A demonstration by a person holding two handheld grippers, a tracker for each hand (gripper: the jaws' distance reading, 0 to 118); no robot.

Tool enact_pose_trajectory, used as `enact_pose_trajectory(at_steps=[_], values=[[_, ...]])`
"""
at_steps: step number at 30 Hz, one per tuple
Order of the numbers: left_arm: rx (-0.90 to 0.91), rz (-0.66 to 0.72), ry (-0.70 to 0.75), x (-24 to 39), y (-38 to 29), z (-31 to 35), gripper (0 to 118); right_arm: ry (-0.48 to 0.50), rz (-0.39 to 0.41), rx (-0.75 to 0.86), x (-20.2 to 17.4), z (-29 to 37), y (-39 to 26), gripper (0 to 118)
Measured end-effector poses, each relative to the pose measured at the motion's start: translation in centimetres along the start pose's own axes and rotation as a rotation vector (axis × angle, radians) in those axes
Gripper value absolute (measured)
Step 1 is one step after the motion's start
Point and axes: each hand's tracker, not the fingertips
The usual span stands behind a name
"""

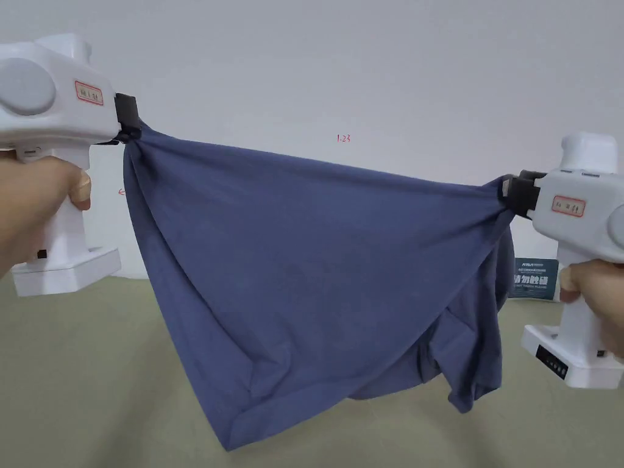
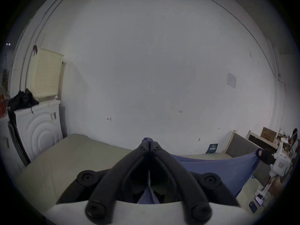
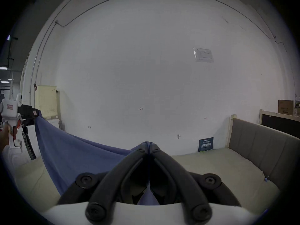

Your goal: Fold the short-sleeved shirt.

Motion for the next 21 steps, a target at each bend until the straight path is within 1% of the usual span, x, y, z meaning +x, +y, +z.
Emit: enact_pose_trajectory(at_steps=[3,9,13,15,17,21], values=[[-0.006,0.024,-0.014,-0.7,-1.7,-0.3,0,0.0,0.025,-0.037,-0.2,-0.5,-1.9,1],[-0.1,0.019,-0.047,-2.0,-7.5,0.5,0,0.004,0.0,-0.127,0.4,0.1,-6.7,1],[-0.166,0.087,-0.076,-3.0,-11.4,1.7,0,0.009,0.003,-0.203,0.9,1.5,-10.2,1],[-0.199,0.093,-0.081,-3.4,-13.1,2.4,0,0.015,-0.007,-0.24,1.5,2.2,-12.1,1],[-0.219,0.085,-0.088,-3.7,-14.6,3.1,0,0.008,0.005,-0.273,1.9,3.0,-13.5,1],[-0.29,0.088,-0.091,-4.3,-17.5,4.8,0,0.022,-0.023,-0.324,3.2,4.7,-16.3,1]])
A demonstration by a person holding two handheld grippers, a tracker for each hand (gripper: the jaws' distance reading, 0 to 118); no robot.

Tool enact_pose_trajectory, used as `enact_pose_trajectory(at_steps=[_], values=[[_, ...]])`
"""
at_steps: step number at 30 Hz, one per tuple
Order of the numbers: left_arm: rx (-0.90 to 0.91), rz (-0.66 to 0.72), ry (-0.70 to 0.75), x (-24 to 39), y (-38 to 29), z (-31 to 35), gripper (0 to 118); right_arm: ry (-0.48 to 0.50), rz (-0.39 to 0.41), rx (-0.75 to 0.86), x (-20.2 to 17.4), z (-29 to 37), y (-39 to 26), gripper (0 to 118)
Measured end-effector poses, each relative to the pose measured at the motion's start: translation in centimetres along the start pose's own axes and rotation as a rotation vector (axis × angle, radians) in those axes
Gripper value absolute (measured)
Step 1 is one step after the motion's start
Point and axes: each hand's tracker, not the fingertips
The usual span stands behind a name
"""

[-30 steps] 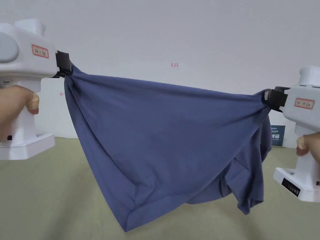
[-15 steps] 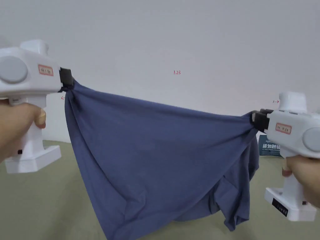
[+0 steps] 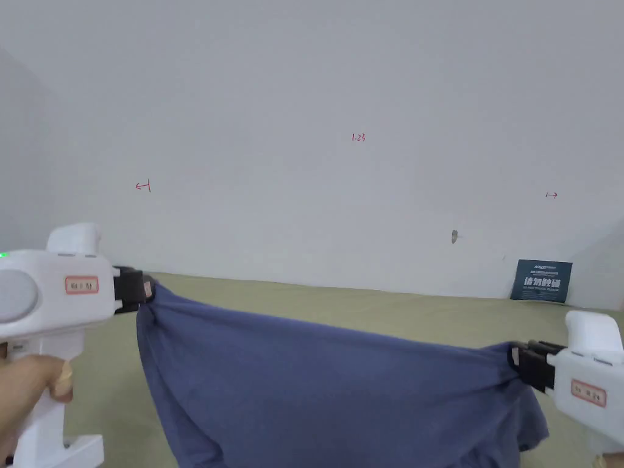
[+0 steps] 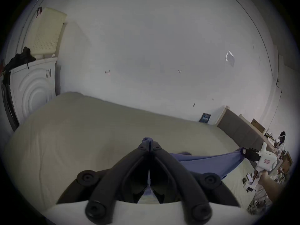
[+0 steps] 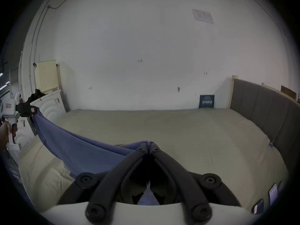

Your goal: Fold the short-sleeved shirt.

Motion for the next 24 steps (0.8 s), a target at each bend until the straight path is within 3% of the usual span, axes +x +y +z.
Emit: enact_pose_trajectory(at_steps=[5,16,24], values=[[-0.092,-0.051,0.045,-1.0,-5.4,1.1,0,0.004,-0.014,-0.11,0.0,1.9,-4.1,1],[-0.366,0.118,0.082,-4.9,-19.5,5.5,0,-0.026,-0.124,-0.361,0.9,6.3,-13.7,1],[-0.481,0.217,0.101,-4.8,-24.9,8.2,0,-0.038,-0.183,-0.446,1.4,8.1,-18.0,1]])
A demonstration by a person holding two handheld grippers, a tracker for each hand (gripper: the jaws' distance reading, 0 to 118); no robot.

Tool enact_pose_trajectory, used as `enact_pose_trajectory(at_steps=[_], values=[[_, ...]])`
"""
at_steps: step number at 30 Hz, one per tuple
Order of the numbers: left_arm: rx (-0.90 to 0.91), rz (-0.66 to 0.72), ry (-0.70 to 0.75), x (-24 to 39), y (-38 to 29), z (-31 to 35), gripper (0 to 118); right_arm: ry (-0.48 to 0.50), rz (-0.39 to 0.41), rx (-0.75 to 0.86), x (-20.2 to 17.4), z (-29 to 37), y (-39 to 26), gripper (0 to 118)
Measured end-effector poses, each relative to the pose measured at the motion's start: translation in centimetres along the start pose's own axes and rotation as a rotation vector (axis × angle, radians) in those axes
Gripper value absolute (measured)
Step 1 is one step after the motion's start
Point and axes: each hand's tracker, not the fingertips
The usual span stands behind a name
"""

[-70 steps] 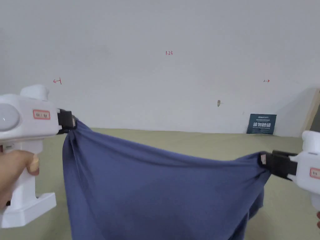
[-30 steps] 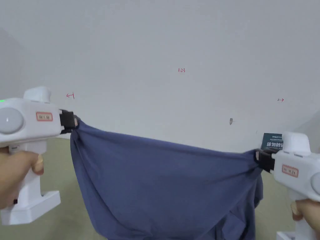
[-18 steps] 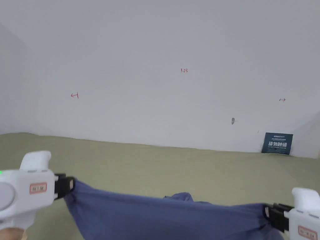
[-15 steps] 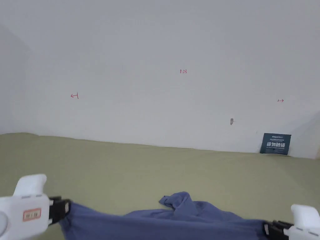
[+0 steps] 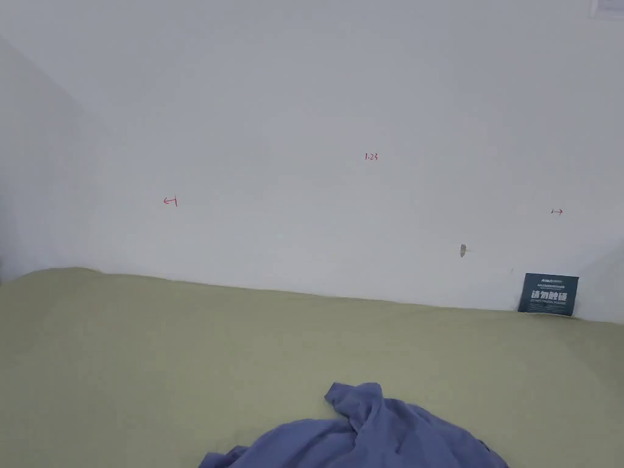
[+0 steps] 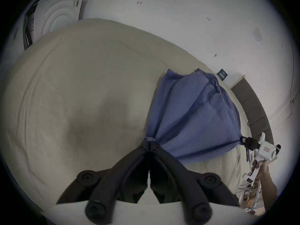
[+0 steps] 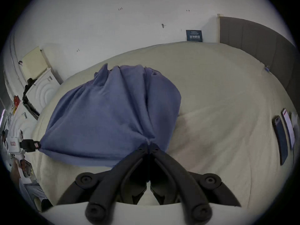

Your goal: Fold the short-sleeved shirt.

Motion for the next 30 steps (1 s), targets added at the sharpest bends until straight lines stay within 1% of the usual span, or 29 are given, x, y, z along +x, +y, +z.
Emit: enact_pose_trajectory(at_steps=[1,2,3,4,5,6,7,8,10,12,13,14,15,16,17,18,19,20,21,22,24,27,28,30], values=[[-0.014,0.001,0.0,0.1,-0.2,0.0,0,0.002,0.006,0.008,-0.1,0.1,-0.3,1],[-0.027,0.005,-0.003,0.3,-0.7,0.2,4,0.012,0.024,0.033,-0.2,0.3,-0.4,4],[-0.038,0.017,0.012,0.4,-0.8,0.5,18,-0.006,0.038,0.055,-0.4,0.8,-0.3,15],[-0.033,0.018,0.029,0.7,-0.8,0.9,60,-0.031,0.05,0.078,-0.7,1.4,-0.2,50],[-0.024,0.015,0.03,1.1,-0.7,1.5,92,-0.013,0.051,0.084,-0.8,2.1,0.0,80],[0.038,0.004,0.009,1.8,-0.6,2.5,107,0.039,0.06,0.126,-0.9,3.2,0.4,95],[0.11,-0.032,-0.031,2.4,-0.3,3.7,106,0.069,0.083,0.189,-1.2,4.5,0.8,92],[0.162,-0.069,-0.05,3.1,0.1,4.7,106,0.055,0.11,0.229,-1.7,5.6,1.2,92],[0.313,-0.158,-0.022,5.3,0.7,7.0,106,0.008,0.181,0.32,-3.1,8.1,2.1,93],[0.449,-0.229,-0.019,7.3,0.9,8.8,105,-0.016,0.23,0.418,-4.2,10.1,2.4,93],[0.512,-0.263,-0.026,8.2,0.7,9.5,104,-0.032,0.244,0.467,-4.8,11.0,2.5,93],[0.57,-0.286,-0.041,9.2,0.3,10.2,99,-0.045,0.246,0.508,-5.2,11.9,2.5,91],[0.629,-0.303,-0.059,10.0,-0.1,10.8,88,-0.061,0.244,0.557,-5.6,12.9,2.3,84],[0.652,-0.329,-0.07,10.9,-0.5,11.2,59,-0.058,0.232,0.573,-6.0,13.6,2.1,62],[0.669,-0.345,-0.058,11.5,-0.8,11.5,27,-0.061,0.225,0.592,-6.3,14.2,2.0,37],[0.678,-0.37,-0.026,12.4,-1.2,11.3,4,-0.07,0.224,0.592,-6.7,14.4,1.7,5],[0.676,-0.393,-0.011,13.0,-1.5,11.1,0,-0.091,0.221,0.591,-7.1,14.6,1.5,0],[0.686,-0.401,0.005,13.2,-1.8,11.2,0,-0.096,0.218,0.596,-7.3,14.7,1.1,0],[0.656,-0.397,-0.035,13.3,-1.9,11.0,0,-0.09,0.215,0.597,-7.1,14.6,1.2,0],[0.628,-0.38,-0.068,12.8,-1.5,10.9,0,-0.064,0.21,0.577,-7.1,14.6,1.2,0],[0.602,-0.359,-0.062,11.9,-1.4,11.0,0,-0.053,0.207,0.56,-7.3,14.5,0.9,0],[0.557,-0.309,0.003,8.5,0.0,11.3,0,-0.038,0.225,0.548,-7.1,14.6,0.3,0],[0.492,-0.289,-0.028,6.7,0.8,11.2,0,-0.036,0.225,0.542,-7.1,14.7,0.2,0],[0.391,-0.235,-0.037,3.8,1.9,10.4,0,-0.02,0.218,0.529,-7.1,14.6,0.0,0]])
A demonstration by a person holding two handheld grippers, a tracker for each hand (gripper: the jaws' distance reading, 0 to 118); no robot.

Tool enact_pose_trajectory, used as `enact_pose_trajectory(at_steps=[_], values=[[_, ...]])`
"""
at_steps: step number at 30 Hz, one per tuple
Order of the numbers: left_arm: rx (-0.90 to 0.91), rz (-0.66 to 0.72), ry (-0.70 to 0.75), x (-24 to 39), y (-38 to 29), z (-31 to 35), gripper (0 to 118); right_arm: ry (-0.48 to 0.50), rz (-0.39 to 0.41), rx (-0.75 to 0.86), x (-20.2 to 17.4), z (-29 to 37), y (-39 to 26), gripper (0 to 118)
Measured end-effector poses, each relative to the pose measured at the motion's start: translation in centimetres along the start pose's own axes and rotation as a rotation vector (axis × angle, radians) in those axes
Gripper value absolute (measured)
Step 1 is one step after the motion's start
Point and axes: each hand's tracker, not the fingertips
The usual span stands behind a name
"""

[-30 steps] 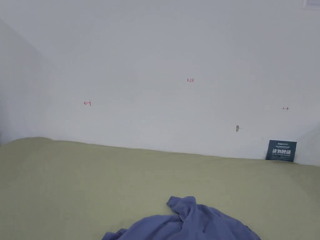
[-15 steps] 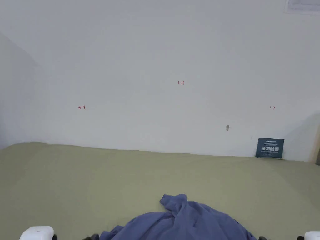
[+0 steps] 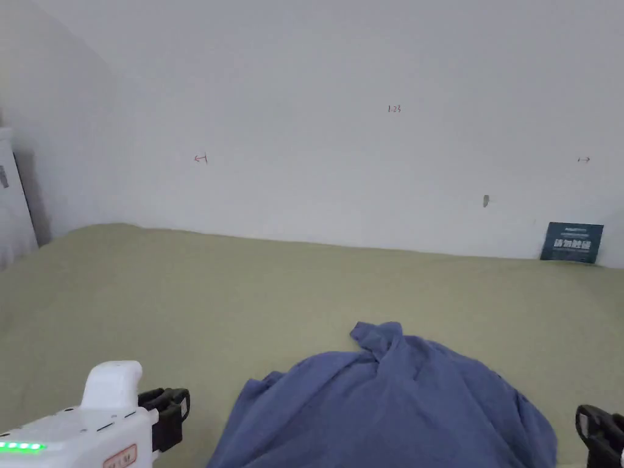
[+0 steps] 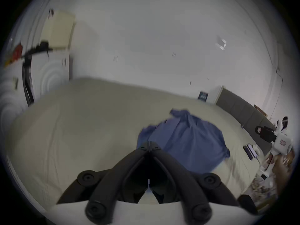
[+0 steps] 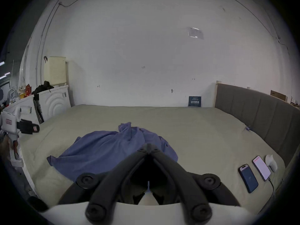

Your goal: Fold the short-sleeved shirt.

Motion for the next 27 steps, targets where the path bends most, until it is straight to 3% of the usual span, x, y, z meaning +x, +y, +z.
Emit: enact_pose_trajectory(at_steps=[3,4,7,8,12,14,15,17,18,23,27], values=[[-0.155,0.024,0.024,-2.9,-0.9,-1.9,0,0.019,0.001,-0.024,-0.5,-0.2,-0.5,0],[-0.195,0.012,0.039,-3.2,-1.7,-2.6,11,0.024,0.002,-0.033,-0.7,-0.4,-0.7,0],[-0.276,0.043,-0.017,-3.9,-3.8,-4.5,97,0.052,0.018,-0.063,-1.0,-0.8,-1.3,0],[-0.299,0.058,-0.059,-3.9,-4.6,-5.1,100,0.06,0.024,-0.076,-1.1,-1.0,-1.4,0],[-0.375,0.004,-0.027,-3.5,-7.5,-7.0,99,0.077,0.017,-0.104,-1.1,-1.7,-1.5,0],[-0.374,-0.014,-0.033,-3.4,-8.6,-7.6,93,0.081,0.02,-0.116,-1.1,-2.2,-1.6,0],[-0.369,-0.02,-0.03,-3.3,-9.0,-7.7,81,0.08,0.033,-0.121,-1.1,-2.4,-1.6,0],[-0.335,-0.033,-0.029,-2.8,-9.3,-7.5,8,0.084,0.056,-0.138,-1.3,-3.0,-1.8,0],[-0.315,-0.033,-0.049,-2.7,-9.5,-7.7,2,0.088,0.063,-0.153,-1.3,-3.6,-1.9,0],[-0.299,-0.05,-0.073,-2.3,-9.7,-7.9,2,0.145,0.068,-0.213,-1.5,-7.7,-1.2,0],[-0.287,-0.027,-0.087,-2.5,-9.1,-7.9,2,0.187,0.115,-0.312,-2.1,-16.0,1.8,0]])
